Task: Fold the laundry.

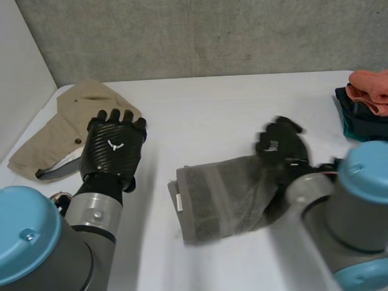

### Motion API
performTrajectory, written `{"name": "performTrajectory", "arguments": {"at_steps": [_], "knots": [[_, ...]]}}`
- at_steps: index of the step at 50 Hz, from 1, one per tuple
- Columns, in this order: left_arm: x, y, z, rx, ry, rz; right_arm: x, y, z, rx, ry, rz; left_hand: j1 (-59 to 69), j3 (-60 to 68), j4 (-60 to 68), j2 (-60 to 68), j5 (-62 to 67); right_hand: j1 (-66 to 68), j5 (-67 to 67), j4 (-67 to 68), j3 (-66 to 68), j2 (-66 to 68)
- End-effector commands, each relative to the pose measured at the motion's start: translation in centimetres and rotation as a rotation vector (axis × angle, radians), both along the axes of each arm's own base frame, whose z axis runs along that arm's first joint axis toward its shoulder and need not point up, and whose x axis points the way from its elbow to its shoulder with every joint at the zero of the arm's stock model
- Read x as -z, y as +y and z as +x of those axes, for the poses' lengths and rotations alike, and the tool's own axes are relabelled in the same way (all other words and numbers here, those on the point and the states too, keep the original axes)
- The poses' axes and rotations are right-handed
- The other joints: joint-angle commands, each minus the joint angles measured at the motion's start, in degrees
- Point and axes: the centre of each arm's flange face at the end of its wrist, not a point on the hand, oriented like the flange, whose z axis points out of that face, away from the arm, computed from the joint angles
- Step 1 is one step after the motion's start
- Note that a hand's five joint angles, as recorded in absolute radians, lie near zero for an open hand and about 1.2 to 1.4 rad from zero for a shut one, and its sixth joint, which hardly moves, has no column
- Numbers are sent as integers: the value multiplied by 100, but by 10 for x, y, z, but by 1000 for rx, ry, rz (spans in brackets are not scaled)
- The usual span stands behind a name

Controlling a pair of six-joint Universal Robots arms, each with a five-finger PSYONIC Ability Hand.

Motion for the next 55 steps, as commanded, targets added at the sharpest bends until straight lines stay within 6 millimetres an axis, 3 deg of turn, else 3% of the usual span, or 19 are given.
{"name": "performTrajectory", "arguments": {"at_steps": [1, 3, 4, 7, 8, 11, 12, 16, 21, 24, 29, 34, 38, 45, 55], "knots": [[0, -5, 4, -22, 1, 1, 34, 76, 62, -393, 34, 28, 111, 56, 34, 79, 25, 1780, 1233, 1130, 1206, 1343], [0, -7, 5, -28, 3, 1, 44, 88, 65, -452, 42, 56, 110, 56, 34, 79, 25, 1780, 1233, 1130, 1206, 1343], [0, -8, 5, -29, 7, 2, 49, 93, 64, -480, 45, 76, 94, 39, 17, 62, 8, 604, 56, -47, 29, 167], [-2, -9, 3, -21, 35, 2, 47, 90, 60, -456, 31, 93, 60, 5, -16, 28, -25, -4891, -5439, -5542, -5466, -5328], [-2, -9, 2, -17, 41, 3, 46, 89, 58, -438, -10, 129, 43, -11, -33, 12, -42, -5220, -5767, -5870, -5794, -5657], [-8, -11, -4, 8, 94, -3, 22, 79, 52, -387, -160, 187, 26, -28, -50, -5, -59, -5220, -5767, -5870, -5794, -5657], [-11, -13, -6, 13, 112, -7, -7, 64, 41, -333, -315, 225, 43, -12, -33, 11, -42, -5220, -5767, -5870, -5794, -5657], [-18, -18, -20, 67, 197, -3, -50, 23, 7, -193, -686, 368, 43, -11, -33, 12, -42, -5220, -5767, -5870, -5794, -5657], [-20, -4, -59, 238, 309, 49, -51, -2, -18, -72, -875, 626, 93, 39, 17, 62, 8, -5220, -5767, -5870, -5794, -5657], [-13, -1, -77, 299, 337, 87, -48, -16, -27, -5, -858, 706, 110, 56, 34, 79, 25, -5220, -5767, -5870, -5794, -5657], [17, -7, -102, 330, 318, 210, -22, -31, -26, 80, -761, 798, 111, 56, 34, 79, 25, -5220, -5767, -5870, -5794, -5657], [57, -16, -110, 286, 217, 337, -3, -42, -20, 117, -702, 864, 127, 73, 51, 96, 42, -5220, -5767, -5870, -5794, -5657], [81, -17, -100, 196, 133, 418, 14, -51, -15, 128, -678, 907, 144, 90, 68, 112, 59, -5220, -5767, -5870, -5794, -5657], [92, -8, -77, 31, 57, 438, 34, -53, -10, 137, -585, 939, 127, 73, 51, 96, 42, -5220, -5767, -5870, -5794, -5657], [87, 25, -77, 78, 26, 451, 46, -51, -6, 144, -416, 832, 127, 73, 51, 96, 42, -5220, -5767, -5870, -5794, -5657]]}}
